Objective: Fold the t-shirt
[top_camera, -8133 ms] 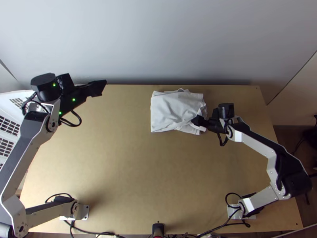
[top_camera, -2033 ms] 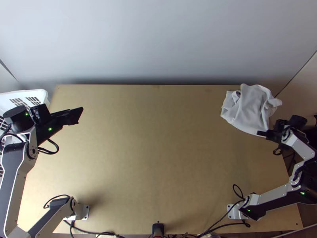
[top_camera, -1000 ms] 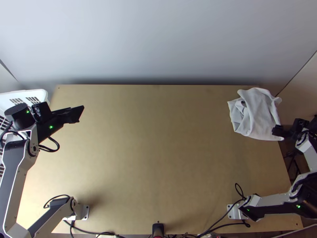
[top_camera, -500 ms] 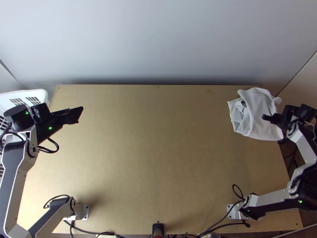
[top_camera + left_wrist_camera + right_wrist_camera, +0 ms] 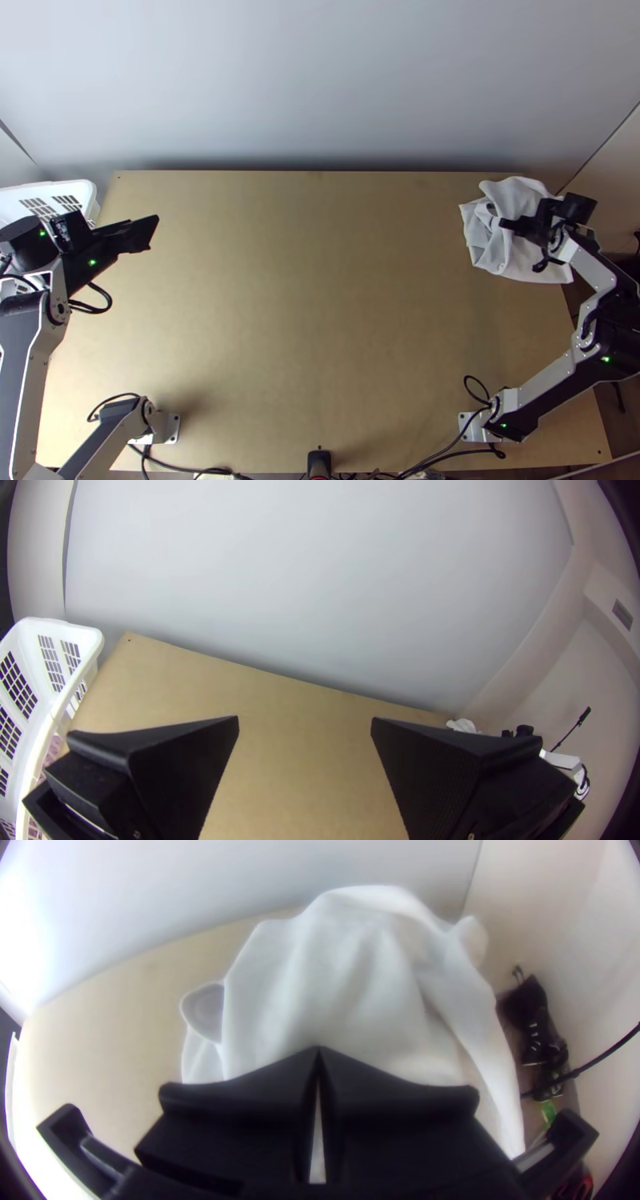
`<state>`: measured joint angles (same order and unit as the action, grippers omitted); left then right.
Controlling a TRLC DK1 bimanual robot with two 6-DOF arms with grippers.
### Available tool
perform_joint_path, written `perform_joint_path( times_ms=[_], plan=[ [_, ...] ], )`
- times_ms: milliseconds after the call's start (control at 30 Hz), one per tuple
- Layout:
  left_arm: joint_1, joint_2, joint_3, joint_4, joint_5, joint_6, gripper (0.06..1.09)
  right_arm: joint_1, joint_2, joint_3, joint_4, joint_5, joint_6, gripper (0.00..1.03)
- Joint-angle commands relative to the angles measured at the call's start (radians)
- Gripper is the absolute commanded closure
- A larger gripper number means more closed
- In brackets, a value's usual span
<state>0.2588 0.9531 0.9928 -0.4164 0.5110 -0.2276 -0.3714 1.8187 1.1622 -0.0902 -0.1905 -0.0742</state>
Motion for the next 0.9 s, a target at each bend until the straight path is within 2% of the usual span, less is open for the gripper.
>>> perform_joint_path(
  times_ms=[0, 433, 867],
  plan=[
    [0.051, -0.013, 0.035, -0.032, 0.001, 0.013, 0.12, 0.035, 0.064, 0.013, 0.029, 0.025, 0.014, 1.0],
    [0.094, -0.013, 0.035, -0.062, 0.001, 0.019, 0.12, 0.12, 0.174, 0.093, 0.038, 0.042, 0.048, 1.0],
    [0.091, 0.012, 0.04, -0.051, 0.0, 0.001, 0.12, 0.201, 0.304, 0.353, 0.026, 0.042, 0.083, 1.0]
  ],
)
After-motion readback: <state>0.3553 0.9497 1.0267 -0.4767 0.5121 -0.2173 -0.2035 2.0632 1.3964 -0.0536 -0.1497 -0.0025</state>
